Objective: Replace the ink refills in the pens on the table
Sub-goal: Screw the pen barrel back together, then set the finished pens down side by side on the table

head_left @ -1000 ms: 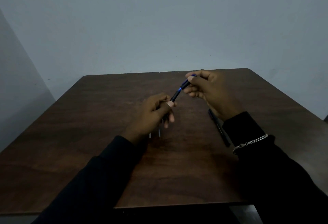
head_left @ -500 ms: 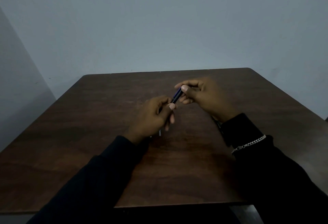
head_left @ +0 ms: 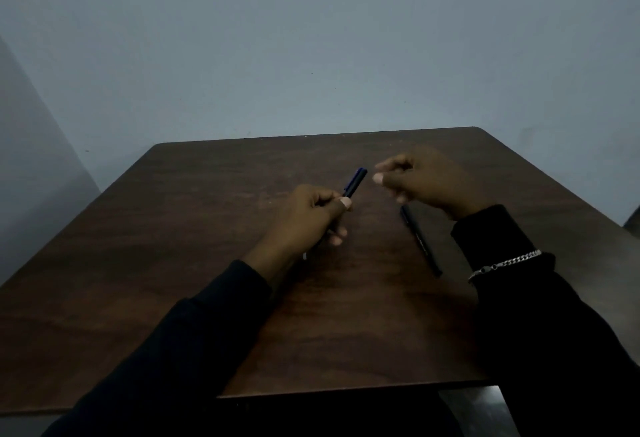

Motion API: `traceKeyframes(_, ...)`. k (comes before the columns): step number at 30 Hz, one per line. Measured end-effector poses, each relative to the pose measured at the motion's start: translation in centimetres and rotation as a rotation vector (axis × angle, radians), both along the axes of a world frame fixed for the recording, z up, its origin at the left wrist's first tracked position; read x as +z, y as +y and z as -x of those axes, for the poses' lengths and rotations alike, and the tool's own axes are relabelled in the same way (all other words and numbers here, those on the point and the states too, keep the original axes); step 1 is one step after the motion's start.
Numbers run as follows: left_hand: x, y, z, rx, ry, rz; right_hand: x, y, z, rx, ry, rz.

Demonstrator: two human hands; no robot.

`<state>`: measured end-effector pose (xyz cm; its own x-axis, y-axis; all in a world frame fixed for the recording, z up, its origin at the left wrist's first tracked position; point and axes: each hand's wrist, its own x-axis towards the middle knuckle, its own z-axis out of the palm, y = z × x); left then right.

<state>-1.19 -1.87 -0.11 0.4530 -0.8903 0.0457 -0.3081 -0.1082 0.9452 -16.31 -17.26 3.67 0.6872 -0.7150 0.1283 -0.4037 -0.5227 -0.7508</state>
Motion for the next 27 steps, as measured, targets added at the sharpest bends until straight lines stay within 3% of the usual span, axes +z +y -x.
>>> traceKeyframes(4,0.2,-1.4,-0.1,0.105,0.049,-0.081,-0.5,-0.9,1.5,-0.094,0.270,-0.018)
traceKeyframes(9,-0.7,-3.7,1.8,0.118,0.046,-0.225,-1.0,-0.9,2.1,-0.164,0.406,-0.129)
traceKeyframes(18,-0.3,-7.2,4.3,0.101,-0.123,-0.399,-2.0,-0.5,1.5,-0.202,0.346,-0.172)
traceKeyframes(27,-1.0,-8.5,4.4,0.132,-0.210,-0.390,-2.6,-0.6,1.5,-0.234,0.253,-0.225)
